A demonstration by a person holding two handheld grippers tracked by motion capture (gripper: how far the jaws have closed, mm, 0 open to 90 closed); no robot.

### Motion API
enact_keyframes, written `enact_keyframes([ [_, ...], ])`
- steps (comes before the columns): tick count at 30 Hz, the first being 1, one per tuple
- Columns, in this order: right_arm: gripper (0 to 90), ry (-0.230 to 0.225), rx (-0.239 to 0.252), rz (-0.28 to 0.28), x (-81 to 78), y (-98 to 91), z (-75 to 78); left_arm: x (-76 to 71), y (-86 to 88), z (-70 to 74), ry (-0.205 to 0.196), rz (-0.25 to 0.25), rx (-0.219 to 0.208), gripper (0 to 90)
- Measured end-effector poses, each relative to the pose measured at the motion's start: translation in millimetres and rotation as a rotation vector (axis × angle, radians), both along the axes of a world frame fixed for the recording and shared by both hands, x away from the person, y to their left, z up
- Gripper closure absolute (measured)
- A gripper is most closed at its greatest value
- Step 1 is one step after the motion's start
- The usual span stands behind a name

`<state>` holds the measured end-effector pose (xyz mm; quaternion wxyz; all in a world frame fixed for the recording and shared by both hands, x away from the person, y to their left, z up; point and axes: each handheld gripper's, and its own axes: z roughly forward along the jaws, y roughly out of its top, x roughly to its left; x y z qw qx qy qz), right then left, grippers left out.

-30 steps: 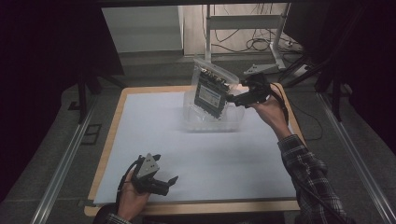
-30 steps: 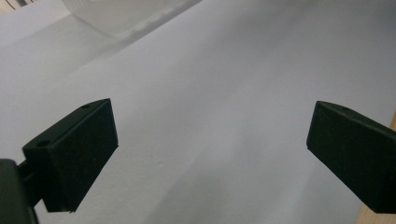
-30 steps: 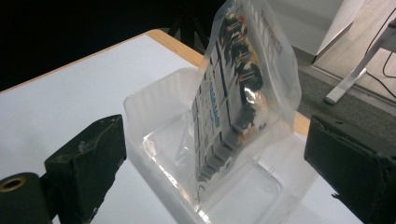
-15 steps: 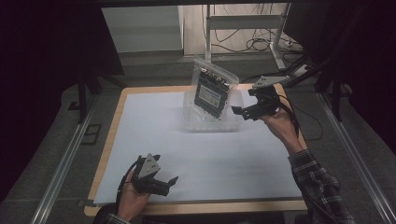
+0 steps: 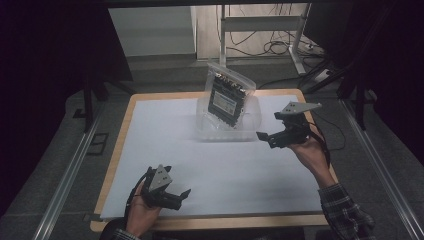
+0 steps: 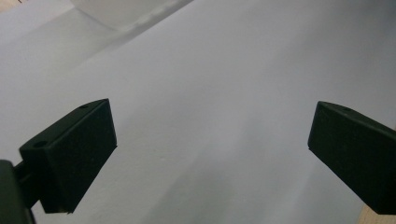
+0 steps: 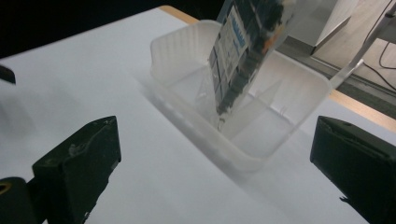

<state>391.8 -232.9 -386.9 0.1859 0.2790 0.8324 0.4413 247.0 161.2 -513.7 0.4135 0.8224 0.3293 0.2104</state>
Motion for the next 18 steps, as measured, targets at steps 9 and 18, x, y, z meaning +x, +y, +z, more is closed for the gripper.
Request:
enact_keyframes([
  [9, 1.0, 0.011, 0.019, -0.009, -27.9, -16.0, -21.6, 0.6, -0.1, -1.7, -0.002, 0.013, 0.012, 0.0],
  [18, 0.9, 0.034, 0.032, -0.018, -50.3, -24.5, -47.1, 1.4, 0.9, -2.1, 0.012, 0.035, 0.019, 0.0],
])
